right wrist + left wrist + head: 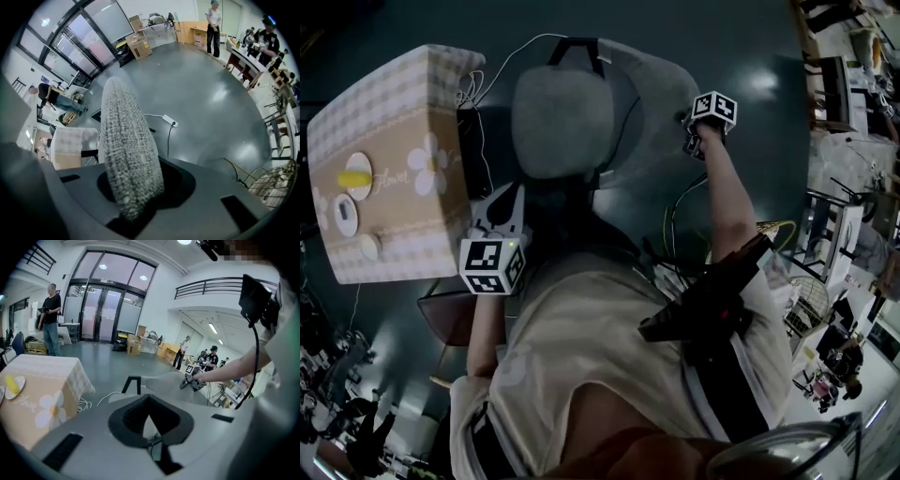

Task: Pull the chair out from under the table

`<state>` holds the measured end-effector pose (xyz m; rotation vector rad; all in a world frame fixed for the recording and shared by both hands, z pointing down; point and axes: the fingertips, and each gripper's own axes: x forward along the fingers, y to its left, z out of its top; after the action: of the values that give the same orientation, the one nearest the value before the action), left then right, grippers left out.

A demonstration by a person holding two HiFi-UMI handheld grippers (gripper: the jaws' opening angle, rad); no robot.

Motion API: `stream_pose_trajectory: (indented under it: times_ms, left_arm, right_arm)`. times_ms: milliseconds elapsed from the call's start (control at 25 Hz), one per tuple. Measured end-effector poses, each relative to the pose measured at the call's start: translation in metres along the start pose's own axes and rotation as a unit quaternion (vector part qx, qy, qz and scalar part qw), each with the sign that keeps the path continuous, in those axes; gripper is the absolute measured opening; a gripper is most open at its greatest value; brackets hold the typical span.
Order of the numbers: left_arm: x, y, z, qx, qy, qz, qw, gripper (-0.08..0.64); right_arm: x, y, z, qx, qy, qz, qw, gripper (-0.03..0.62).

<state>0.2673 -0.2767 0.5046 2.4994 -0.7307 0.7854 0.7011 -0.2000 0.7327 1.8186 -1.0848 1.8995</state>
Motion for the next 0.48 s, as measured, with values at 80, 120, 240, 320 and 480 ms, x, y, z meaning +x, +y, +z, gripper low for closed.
stream_pose_trajectory:
  times_ms: [80, 120, 240, 320, 480]
  left_arm:
    - [-0.007, 0.001, -0.001, 0.001, 0.001, 0.003, 1.0, 0.008]
    - [-0.01, 0.002, -0.002, 0.001, 0.0, 0.005, 1.0, 0.008]
    - [-0.017, 0.004, -0.01, 0.0, 0.004, 0.011, 0.9999, 0.008]
    - [-0.019, 0.004, -0.016, 0.001, 0.008, 0.013, 0.9999, 0.008]
    - [-0.021, 0.0, -0.016, 0.003, 0.002, 0.015, 0.9999, 0.008]
  right_arm:
    - [-0.001, 0.003, -0.001, -0.002, 0.002, 0.001, 1.0, 0.098]
    - [-0.001, 0.005, -0.001, -0.004, 0.002, 0.001, 1.0, 0.098]
    - [-0.001, 0.01, 0.0, -0.011, 0.002, 0.002, 1.0, 0.098]
    - [0.0, 0.009, 0.0, -0.016, 0.001, 0.0, 1.0, 0.102]
    - [-0.002, 0.005, 0.003, -0.052, -0.005, -0.02, 0.998, 0.124]
